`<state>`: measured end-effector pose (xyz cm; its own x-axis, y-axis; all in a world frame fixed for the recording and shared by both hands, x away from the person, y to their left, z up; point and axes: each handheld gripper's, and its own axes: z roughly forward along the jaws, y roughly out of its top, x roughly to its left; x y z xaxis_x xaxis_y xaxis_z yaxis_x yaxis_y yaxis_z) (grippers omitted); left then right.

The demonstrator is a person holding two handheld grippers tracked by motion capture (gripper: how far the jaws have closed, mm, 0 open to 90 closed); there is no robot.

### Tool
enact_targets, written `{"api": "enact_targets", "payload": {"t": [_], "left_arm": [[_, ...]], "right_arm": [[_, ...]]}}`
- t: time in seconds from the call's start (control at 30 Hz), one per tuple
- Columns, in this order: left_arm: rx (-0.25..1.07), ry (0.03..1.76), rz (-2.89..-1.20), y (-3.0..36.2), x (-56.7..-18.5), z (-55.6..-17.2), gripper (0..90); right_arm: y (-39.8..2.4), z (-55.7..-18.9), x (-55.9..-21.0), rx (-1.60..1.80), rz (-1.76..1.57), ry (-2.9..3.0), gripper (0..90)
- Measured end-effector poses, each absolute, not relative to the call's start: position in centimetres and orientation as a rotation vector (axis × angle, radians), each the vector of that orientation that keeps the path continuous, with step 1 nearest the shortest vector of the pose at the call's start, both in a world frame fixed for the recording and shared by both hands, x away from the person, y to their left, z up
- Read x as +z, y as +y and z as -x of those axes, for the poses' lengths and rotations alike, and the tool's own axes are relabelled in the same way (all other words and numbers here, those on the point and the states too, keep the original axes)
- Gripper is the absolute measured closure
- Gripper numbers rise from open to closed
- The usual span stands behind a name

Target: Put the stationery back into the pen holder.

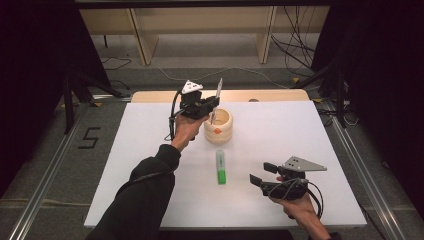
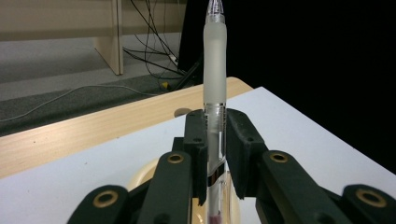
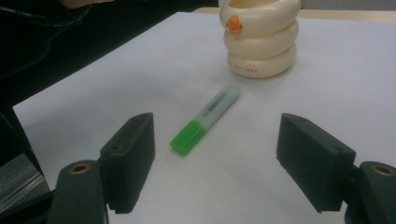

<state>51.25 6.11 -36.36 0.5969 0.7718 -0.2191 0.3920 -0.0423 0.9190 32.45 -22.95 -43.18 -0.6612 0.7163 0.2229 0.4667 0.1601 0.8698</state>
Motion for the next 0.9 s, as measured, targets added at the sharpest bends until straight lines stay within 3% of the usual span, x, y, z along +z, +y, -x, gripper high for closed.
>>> {"api": "enact_targets", "payload": {"t": [0.9], "left_arm": [[0.432,1.029,-1.618,4.9,-39.5,-53.3,78.7]], "right_arm": [[-22.9,-32.4,-43.3,1.505,-1.148,2.206,28.9]]}}
